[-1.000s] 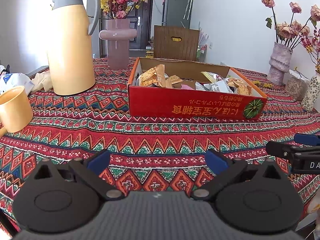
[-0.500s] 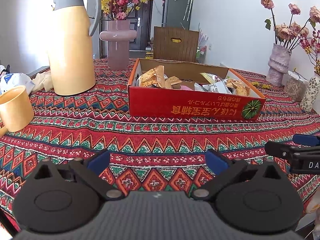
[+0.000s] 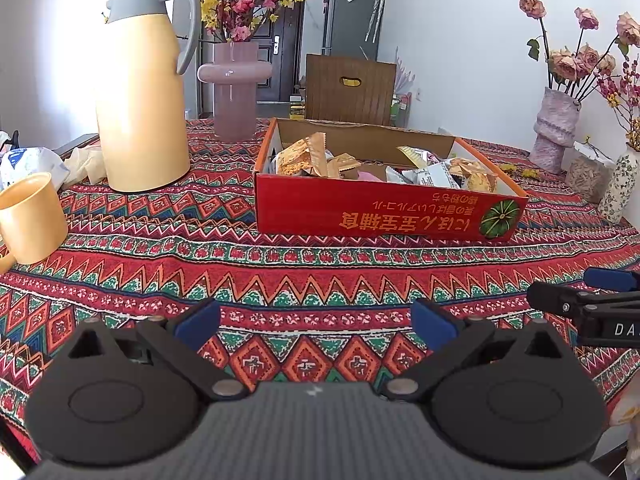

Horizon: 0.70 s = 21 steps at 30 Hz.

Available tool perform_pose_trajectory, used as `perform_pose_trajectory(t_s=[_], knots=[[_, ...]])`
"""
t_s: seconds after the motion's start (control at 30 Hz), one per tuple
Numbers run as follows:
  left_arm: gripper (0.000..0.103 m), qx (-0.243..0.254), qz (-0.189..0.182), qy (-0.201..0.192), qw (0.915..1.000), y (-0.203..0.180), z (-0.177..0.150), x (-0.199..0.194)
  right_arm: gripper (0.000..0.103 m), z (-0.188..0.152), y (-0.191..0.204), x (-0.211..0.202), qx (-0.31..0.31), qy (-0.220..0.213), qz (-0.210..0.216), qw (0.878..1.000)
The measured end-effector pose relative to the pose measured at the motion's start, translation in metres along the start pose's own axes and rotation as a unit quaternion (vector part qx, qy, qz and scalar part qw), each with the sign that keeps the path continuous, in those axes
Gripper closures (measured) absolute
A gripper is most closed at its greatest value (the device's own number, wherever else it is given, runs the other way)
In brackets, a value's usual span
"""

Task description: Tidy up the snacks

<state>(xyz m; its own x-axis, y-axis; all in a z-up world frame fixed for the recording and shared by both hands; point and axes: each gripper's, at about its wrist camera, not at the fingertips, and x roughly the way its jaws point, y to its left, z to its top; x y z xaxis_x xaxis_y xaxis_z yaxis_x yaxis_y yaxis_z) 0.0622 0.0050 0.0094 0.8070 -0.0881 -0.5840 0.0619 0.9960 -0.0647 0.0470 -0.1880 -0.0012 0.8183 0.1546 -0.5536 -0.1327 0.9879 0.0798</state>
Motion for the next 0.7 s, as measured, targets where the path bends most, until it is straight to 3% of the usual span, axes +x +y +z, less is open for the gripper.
perform_pose_trajectory(t_s=[0.7], knots=[[0.000,0.003,-0.001,-0.004,1.0000,-0.0029,-0.0005,-0.0048,0.000,-0.0003,0.0003,-0.0009,0.000,-0.001,0.000,1.000]])
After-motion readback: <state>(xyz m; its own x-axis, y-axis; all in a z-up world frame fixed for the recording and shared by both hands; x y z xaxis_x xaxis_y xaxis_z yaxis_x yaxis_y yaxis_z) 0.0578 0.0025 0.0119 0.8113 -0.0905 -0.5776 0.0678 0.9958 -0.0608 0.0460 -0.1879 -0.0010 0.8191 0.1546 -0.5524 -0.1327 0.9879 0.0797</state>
